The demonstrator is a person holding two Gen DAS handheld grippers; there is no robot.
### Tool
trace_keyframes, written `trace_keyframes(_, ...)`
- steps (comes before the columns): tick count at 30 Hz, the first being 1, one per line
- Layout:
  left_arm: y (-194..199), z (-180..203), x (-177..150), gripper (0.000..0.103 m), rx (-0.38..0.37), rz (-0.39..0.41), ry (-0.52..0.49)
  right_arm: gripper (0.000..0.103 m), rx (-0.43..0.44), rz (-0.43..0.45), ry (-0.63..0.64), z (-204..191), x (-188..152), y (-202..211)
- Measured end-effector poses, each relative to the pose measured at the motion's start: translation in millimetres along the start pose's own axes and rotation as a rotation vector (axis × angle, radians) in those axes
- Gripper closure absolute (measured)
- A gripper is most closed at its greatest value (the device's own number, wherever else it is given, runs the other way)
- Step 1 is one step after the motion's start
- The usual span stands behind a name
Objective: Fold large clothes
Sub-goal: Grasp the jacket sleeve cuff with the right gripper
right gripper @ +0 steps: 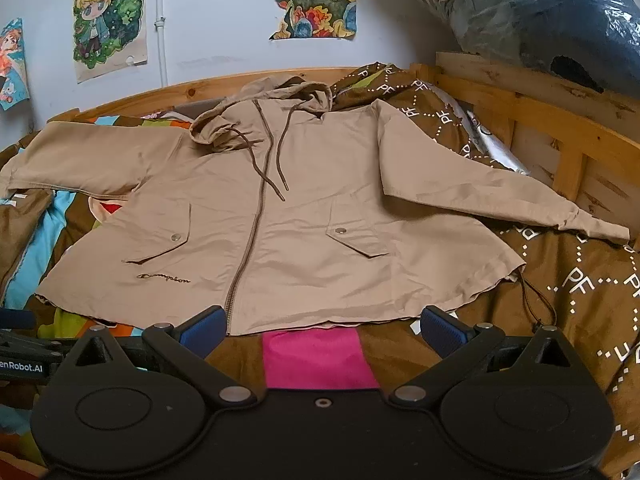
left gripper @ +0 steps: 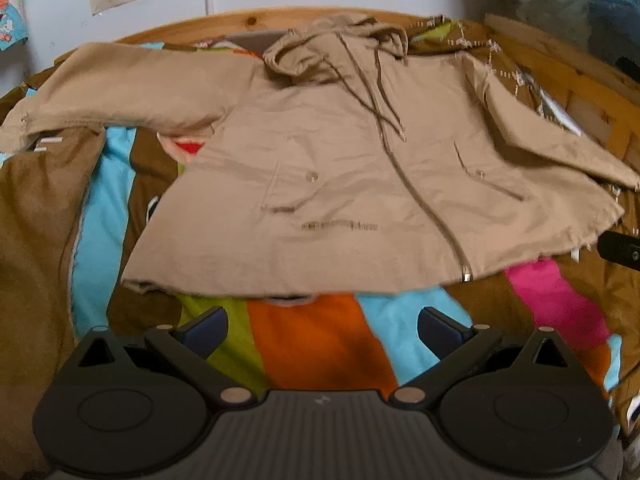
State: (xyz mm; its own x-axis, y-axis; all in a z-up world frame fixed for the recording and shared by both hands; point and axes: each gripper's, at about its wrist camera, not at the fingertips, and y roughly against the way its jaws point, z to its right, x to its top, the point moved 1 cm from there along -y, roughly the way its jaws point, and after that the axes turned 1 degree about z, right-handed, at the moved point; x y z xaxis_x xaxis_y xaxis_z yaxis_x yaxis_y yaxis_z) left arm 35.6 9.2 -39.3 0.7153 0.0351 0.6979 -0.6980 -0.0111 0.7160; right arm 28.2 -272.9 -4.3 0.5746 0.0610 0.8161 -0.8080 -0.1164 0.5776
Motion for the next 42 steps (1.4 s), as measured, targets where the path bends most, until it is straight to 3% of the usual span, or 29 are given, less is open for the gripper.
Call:
trace_keyframes(4, -22, 11, 35, 0.001, -0.055, -0.012, -0.039, 0.001, -0.004, 0.027, -0.057, 11, 5, -1)
trace_keyframes(9, -53, 34, 77, 0.001, -0.045, 0.145, -0.167, 0.001, -0.001, 0.060, -0.232, 54, 17, -13)
trace_keyframes(12, -65, 29, 76, 0.001, -0.082, 0.152, -0.174, 0.001, -0.043, 0.077, -0.276, 86, 24, -20)
trace_keyframes(16, -77, 13, 60, 0.001, -0.213, 0.131, -0.114, 0.001, -0.084, 0.077, -0.389, 146, 32, -32)
trace_keyframes(19, -93, 3, 58, 0.001, -0.225, 0.084, -0.083, 0.001, -0.164, 0.093, -0.473, 184, 37, -43)
trace_keyframes(23, -101, -10, 60, 0.001, -0.207, 0.100, -0.087, 0.005, -0.188, 0.113, -0.686, 224, 41, -66)
trace_keyframes(26, -107, -20, 66, 0.001, -0.162, 0.109, -0.096, 0.015, -0.222, 0.122, -0.810, 239, 46, -91)
trace_keyframes(28, -112, -30, 71, 0.001, -0.123, 0.101, -0.064, 0.029, -0.270, 0.151, -0.881, 244, 49, -105)
trace_keyframes(30, -117, -39, 77, 0.001, -0.099, 0.099, -0.019, 0.035, -0.325, 0.175, -0.939, 246, 50, -112)
trace_keyframes(32, -122, -48, 82, 0.001, -0.081, 0.091, 0.021, 0.050, -0.394, 0.196, -0.946, 245, 56, -118)
trace_keyframes(34, -126, -55, 84, 0.001, -0.073, 0.086, 0.042, 0.075, -0.457, 0.205, -0.936, 243, 60, -119)
trace_keyframes(37, -129, -62, 88, 0.001, -0.080, 0.079, 0.060, 0.089, -0.506, 0.237, -0.864, 236, 69, -114)
trace_keyframes(42, -120, -74, 95, 0.001, -0.126, 0.118, 0.104, 0.096, -0.509, 0.359, -0.506, 195, 120, -101)
